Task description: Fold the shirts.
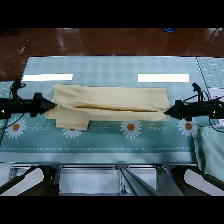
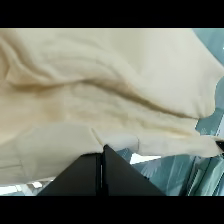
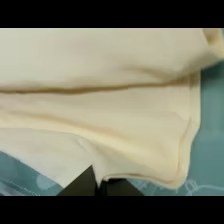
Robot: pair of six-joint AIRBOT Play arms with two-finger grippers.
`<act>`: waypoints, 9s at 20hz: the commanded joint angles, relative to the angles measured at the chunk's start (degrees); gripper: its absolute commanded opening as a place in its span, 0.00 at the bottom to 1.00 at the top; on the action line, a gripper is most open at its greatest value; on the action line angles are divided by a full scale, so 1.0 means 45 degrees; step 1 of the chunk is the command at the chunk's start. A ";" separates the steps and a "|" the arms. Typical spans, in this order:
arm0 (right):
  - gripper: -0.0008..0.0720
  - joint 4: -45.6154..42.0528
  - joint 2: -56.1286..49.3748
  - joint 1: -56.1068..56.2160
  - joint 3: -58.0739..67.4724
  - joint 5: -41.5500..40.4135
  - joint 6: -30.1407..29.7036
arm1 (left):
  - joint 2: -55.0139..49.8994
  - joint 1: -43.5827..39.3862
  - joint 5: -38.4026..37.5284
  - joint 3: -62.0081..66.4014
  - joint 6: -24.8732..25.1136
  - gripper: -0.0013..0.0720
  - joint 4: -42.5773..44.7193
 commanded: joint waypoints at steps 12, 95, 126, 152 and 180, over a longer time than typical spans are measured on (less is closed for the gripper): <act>0.04 0.1627 -0.4289 0.0029 0.3997 -0.1622 -0.0345 | -0.6713 -0.2181 0.0967 0.6989 -0.1593 0.05 -0.0044; 0.04 0.1967 -0.5756 1.1210 0.8680 -0.5489 0.2914 | 0.8223 -0.6368 0.1642 -0.0102 -0.5051 0.05 0.6999; 0.58 0.5367 -0.0539 0.7159 -0.3016 -0.6985 0.1375 | 0.8340 -0.5017 0.2322 -0.2914 -0.5081 0.05 0.6183; 0.04 -0.1132 -0.2807 0.3177 1.5504 0.2419 0.5629 | 0.8344 -0.5017 0.2555 -0.2914 -0.5076 0.05 0.5697; 0.13 -1.1895 0.6989 -1.1069 0.4444 0.7655 0.6373 | 0.8252 -0.5017 0.4585 -0.2914 -0.4750 0.05 0.4974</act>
